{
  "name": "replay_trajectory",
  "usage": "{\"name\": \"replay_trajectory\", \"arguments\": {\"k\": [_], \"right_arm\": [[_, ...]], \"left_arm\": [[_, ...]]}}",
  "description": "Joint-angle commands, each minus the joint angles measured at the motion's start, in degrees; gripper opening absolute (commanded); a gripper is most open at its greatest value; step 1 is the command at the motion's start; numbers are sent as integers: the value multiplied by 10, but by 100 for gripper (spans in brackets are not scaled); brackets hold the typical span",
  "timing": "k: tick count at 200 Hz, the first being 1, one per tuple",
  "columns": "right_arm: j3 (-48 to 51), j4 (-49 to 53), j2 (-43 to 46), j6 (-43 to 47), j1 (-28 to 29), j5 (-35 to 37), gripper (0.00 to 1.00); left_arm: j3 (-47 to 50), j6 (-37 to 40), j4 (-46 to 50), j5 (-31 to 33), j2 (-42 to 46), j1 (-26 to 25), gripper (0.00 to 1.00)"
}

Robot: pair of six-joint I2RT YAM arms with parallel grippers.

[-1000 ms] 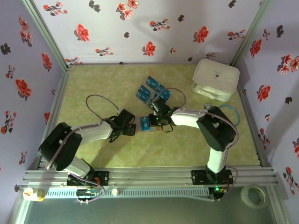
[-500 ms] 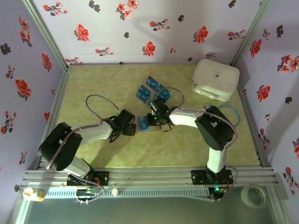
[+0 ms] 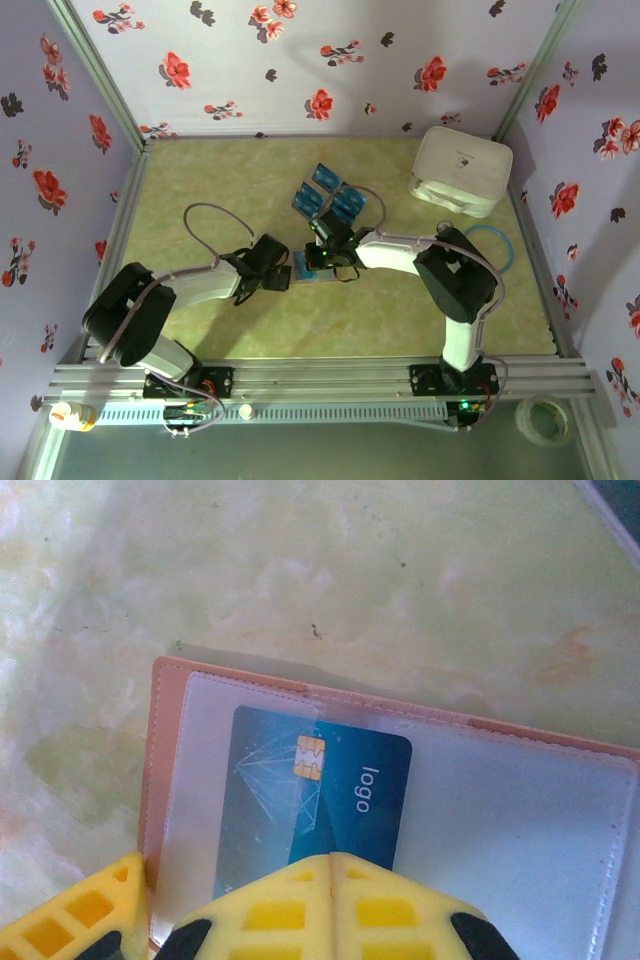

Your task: Put the credit cards into the card holder

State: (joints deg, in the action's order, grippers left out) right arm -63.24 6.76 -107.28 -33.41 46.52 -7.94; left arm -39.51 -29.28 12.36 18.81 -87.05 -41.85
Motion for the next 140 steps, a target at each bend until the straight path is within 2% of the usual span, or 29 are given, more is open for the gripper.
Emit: {"name": "replay_trajectory", "arguments": {"k": [1,69,140], "right_arm": [[-12,7,-9,-3,4,-5,4],[9,25,49,9,-11,20,5],[18,27,29,8,-19,19,5]], "left_arm": [[13,-2,13,3,-10,-3,100],[-9,-10,39,2,28,1,100],[-20,-9,43,3,29,14,100]]}}
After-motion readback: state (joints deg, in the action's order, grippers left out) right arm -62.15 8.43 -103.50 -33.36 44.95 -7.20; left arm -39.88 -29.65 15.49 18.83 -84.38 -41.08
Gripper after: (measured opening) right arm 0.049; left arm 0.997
